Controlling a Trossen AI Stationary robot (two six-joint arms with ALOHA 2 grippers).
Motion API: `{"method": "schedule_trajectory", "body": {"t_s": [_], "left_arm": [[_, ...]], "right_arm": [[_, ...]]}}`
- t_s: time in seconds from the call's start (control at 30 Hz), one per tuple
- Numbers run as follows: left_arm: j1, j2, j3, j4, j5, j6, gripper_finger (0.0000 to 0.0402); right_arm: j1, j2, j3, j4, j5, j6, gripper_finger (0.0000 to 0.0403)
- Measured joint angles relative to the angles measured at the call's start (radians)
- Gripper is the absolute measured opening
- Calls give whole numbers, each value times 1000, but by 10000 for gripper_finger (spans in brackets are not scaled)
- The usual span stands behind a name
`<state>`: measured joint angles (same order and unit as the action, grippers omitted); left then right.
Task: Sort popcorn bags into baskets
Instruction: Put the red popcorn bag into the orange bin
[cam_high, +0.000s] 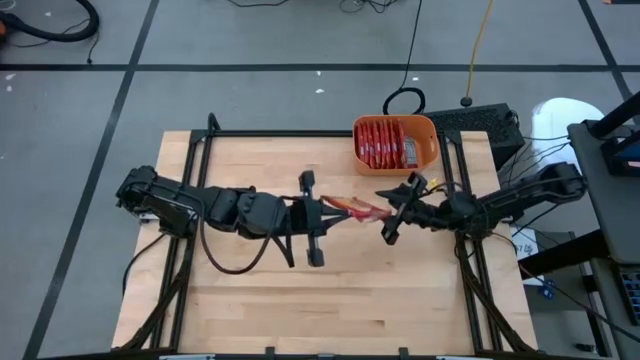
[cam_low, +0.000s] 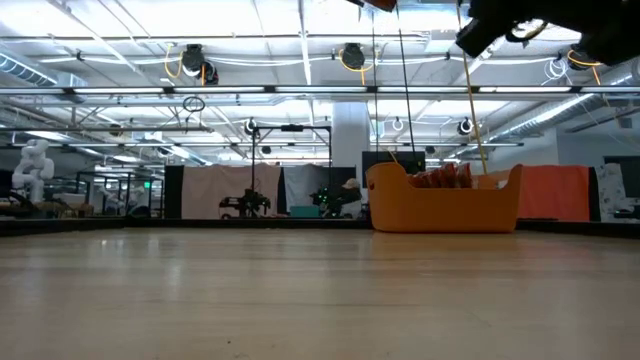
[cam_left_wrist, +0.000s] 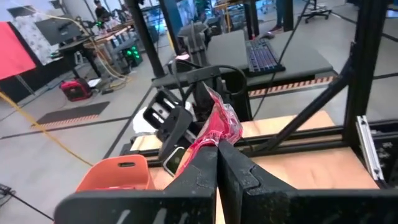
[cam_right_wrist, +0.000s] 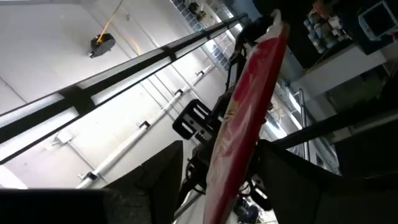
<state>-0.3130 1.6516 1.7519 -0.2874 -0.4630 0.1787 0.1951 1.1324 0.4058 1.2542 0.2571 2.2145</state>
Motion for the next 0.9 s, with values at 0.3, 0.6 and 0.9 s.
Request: {"method": "schedule_trajectory", "body": {"t_s": [0.3,0.6,0.9], "left_arm": [[5,0,0,-24,44,-4,1],[-4,0,0,-21,51,-9,1],[-9,0,0,-82,73,-72,3]], "right_arm": [[-26,108,91,52,-105,1,199],[-39,198,94,150,-154,2,178],[-41,213,94,167,-158,-54,91]]}}
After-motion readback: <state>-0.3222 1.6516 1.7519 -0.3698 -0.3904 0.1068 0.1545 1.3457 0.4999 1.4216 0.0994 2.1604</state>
